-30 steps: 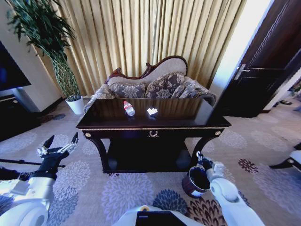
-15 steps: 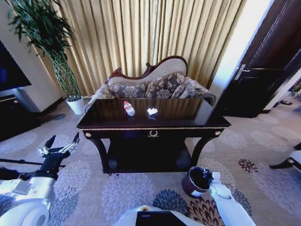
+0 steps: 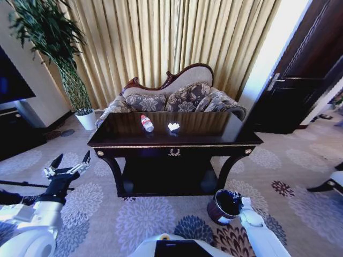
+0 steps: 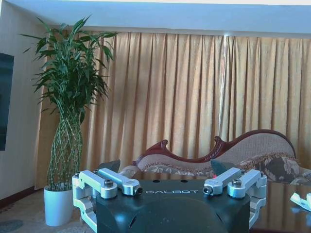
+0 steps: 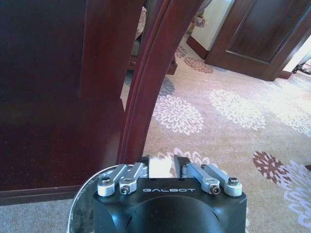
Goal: Move to the front of the table and place the trash on the table into the trash bin.
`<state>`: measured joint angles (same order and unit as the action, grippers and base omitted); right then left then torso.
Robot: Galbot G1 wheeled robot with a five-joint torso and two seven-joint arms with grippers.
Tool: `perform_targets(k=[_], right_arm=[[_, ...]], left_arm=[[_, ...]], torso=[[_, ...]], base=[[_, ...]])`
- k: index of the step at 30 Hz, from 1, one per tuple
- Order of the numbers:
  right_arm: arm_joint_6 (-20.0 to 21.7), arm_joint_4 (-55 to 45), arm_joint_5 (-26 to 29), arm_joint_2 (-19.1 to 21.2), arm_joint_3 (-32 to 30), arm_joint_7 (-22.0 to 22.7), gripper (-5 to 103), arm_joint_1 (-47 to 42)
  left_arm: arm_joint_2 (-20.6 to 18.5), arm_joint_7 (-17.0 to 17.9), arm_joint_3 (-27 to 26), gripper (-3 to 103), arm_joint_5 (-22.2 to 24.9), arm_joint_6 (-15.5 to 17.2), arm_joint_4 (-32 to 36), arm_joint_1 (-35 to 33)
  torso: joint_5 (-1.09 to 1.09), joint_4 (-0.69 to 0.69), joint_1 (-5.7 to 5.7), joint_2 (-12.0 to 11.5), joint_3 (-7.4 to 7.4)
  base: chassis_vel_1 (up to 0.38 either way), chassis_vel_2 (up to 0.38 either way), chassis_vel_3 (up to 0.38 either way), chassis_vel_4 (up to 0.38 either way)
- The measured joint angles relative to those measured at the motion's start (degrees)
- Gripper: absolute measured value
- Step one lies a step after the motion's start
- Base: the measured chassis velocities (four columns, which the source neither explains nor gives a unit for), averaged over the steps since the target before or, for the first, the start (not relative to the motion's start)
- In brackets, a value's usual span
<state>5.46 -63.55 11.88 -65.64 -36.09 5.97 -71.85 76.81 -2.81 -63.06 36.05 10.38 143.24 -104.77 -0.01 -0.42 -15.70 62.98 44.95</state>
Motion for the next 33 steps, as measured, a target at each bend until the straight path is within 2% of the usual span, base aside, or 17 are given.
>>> perform_targets(k=[2,3,4,9,12,14,15,16,17,19,33], right_arm=[[0.0,-0.1,0.0,0.0,0.0,0.0,28,0.0],[0.0,-0.3,0.1,0.0,0.0,0.0,39,-0.2],[0.0,-0.5,0.1,0.0,-0.1,0.0,44,-0.3],[0.0,-0.9,0.3,-0.2,-0.2,0.0,55,-0.7],[0.0,-1.0,0.5,-0.2,-0.3,0.0,71,-0.9],[0.0,-1.1,0.5,-0.2,-0.3,0.0,71,-1.0],[0.0,-1.1,0.5,-0.2,-0.4,0.0,83,-1.0],[0.0,-1.1,0.6,-0.2,-0.4,0.1,88,-1.0],[0.0,-1.1,0.6,-0.2,-0.4,0.1,88,-1.0],[0.0,-1.2,0.7,-0.3,-0.5,0.1,97,-1.0],[0.0,-2.4,2.1,-0.5,-0.5,0.3,100,-1.4]], left_arm=[[0.0,0.0,0.0,100,0.0,0.0,0.0,0.0],[0.1,0.0,0.0,100,0.0,-0.1,0.0,-0.1],[0.1,0.0,0.0,100,0.0,-0.1,0.0,-0.1],[0.0,-0.1,-0.2,100,0.0,-0.3,0.0,-0.2],[-0.1,-0.1,-0.3,100,0.1,-0.3,0.0,-0.2],[-0.1,-0.2,-0.3,100,0.1,-0.3,0.0,-0.2],[-0.1,-0.2,-0.3,100,0.1,-0.4,0.0,-0.2],[-0.1,-0.2,-0.3,100,0.1,-0.4,0.0,-0.2],[-0.1,-0.2,-0.3,100,0.1,-0.4,0.0,-0.2],[-0.1,-0.3,-0.4,100,0.2,-0.4,0.0,-0.1],[-0.3,-0.2,-0.8,100,0.6,-0.5,0.0,0.0]], torso=[[0.0,0.0,0.0,0.0,0.0],[0.0,0.0,0.0,0.0,0.0],[0.0,0.0,0.0,0.0,0.0],[0.0,-0.01,0.0,0.0,0.0],[0.0,0.0,0.0,0.0,0.0],[0.0,0.0,0.0,0.0,0.0],[0.0,0.0,0.0,0.0,0.0],[0.0,0.0,0.0,0.0,0.0],[0.0,0.0,0.0,0.0,0.0],[0.0,0.0,0.0,0.0,0.0],[0.01,0.0,0.0,0.0,0.0]], base=[[0.0,0.0,0.0,0.0],[0.0,0.0,0.0,0.0],[0.0,0.0,0.0,0.0],[0.0,0.0,0.0,0.0],[0.0,0.0,0.0,0.0],[0.0,0.0,0.0,0.0],[0.0,0.0,0.0,0.0],[0.0,0.0,0.0,0.0],[0.0,0.0,0.0,0.0],[0.0,0.0,0.0,0.0],[0.0,0.0,0.0,0.0]])
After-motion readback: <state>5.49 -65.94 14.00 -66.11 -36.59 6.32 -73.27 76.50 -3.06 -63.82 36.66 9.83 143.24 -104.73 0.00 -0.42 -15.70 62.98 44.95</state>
